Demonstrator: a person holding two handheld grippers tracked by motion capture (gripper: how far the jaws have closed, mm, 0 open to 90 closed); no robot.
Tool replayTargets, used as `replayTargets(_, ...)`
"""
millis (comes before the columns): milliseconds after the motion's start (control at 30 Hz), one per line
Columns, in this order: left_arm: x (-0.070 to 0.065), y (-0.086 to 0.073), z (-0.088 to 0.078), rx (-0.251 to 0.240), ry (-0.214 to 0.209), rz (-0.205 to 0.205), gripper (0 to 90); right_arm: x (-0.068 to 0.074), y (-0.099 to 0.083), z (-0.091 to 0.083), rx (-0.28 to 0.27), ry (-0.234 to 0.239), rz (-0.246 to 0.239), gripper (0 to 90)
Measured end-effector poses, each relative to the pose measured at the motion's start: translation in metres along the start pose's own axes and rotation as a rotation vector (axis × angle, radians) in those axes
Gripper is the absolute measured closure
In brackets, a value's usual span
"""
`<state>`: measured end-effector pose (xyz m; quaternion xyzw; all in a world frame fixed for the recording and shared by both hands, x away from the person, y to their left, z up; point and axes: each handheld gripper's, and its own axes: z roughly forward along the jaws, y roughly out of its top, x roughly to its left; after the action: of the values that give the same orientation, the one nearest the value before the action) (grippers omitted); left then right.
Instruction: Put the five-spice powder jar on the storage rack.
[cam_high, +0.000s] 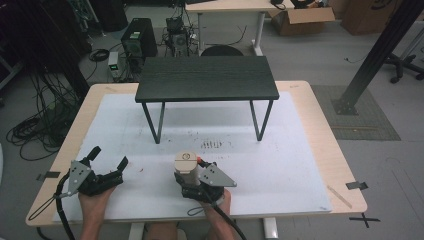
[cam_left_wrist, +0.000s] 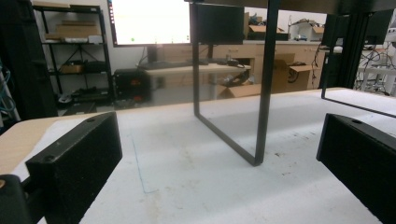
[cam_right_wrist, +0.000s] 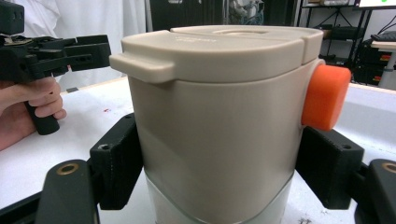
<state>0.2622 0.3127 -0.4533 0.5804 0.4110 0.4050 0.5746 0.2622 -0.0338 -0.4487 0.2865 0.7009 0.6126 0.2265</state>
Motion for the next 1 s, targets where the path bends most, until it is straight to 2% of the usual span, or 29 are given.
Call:
replayTargets(300,0.000,0.000,0.000,0.001,0.000,-0.001,0.5,-0.001,0.001,0.000,0.007,0.009,0.003,23.9)
replayTargets(567,0.000,0.000,0.000,0.000,0.001,-0.001,0.5,-0.002,0.004,-0.002,0.021,-0.002,-0.018,23.9)
replayTargets(767,0.000,0.000,0.000,0.000,0.001,-0.001,0.5,-0.007,0.007,-0.006,0.008,-0.011,0.002,23.9)
replayTargets(1000,0.000,0.000,0.000,0.000,0.001,-0.002,0.5,-0.016,0.023,-0.012,-0.004,-0.018,-0.005,24.0)
